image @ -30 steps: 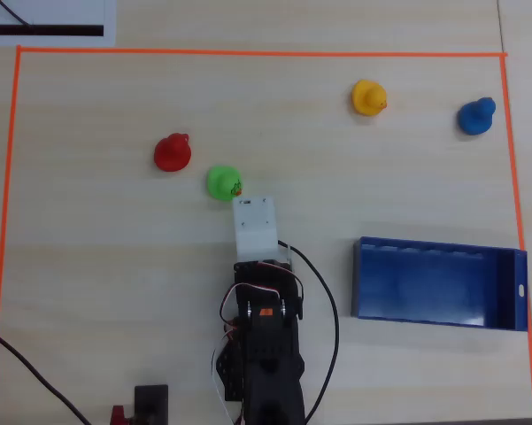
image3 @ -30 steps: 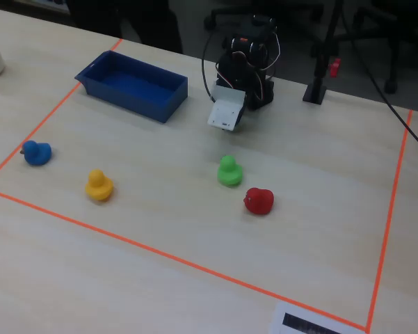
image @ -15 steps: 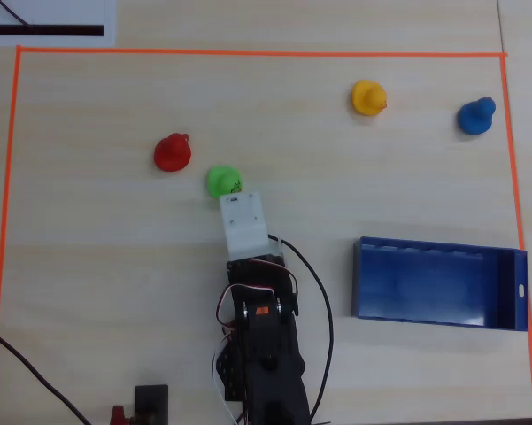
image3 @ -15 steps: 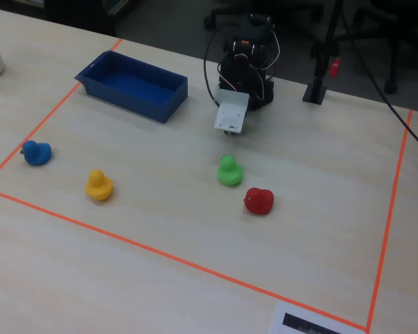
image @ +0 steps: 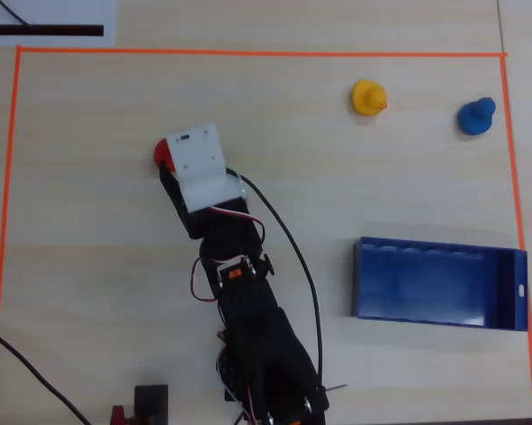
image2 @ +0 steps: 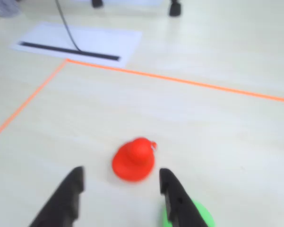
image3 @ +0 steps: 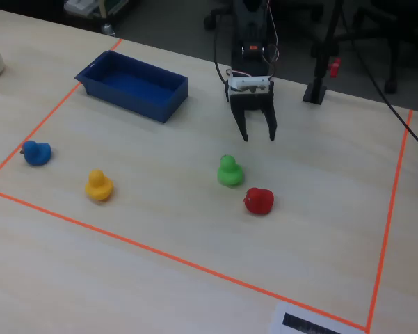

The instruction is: Grasp red duck and put it into box.

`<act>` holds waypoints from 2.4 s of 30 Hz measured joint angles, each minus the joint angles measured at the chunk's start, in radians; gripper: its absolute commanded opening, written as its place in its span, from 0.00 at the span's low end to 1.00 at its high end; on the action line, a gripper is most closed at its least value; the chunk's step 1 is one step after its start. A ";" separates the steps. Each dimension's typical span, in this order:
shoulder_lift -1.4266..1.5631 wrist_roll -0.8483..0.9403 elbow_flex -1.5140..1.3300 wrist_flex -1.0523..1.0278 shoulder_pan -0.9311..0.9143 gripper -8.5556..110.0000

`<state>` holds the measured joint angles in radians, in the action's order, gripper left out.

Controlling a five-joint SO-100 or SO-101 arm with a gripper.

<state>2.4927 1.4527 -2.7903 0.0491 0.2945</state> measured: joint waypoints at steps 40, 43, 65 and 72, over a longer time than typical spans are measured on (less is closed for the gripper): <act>-1.029 -0.114 0.411 0.416 -0.098 0.34; -1.029 -0.107 0.393 0.416 -0.094 0.34; -0.974 -0.109 0.341 0.353 -0.057 0.32; -1.020 -0.077 0.394 0.344 -0.063 0.15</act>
<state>1.4726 1.3760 -2.3961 0.3927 0.2316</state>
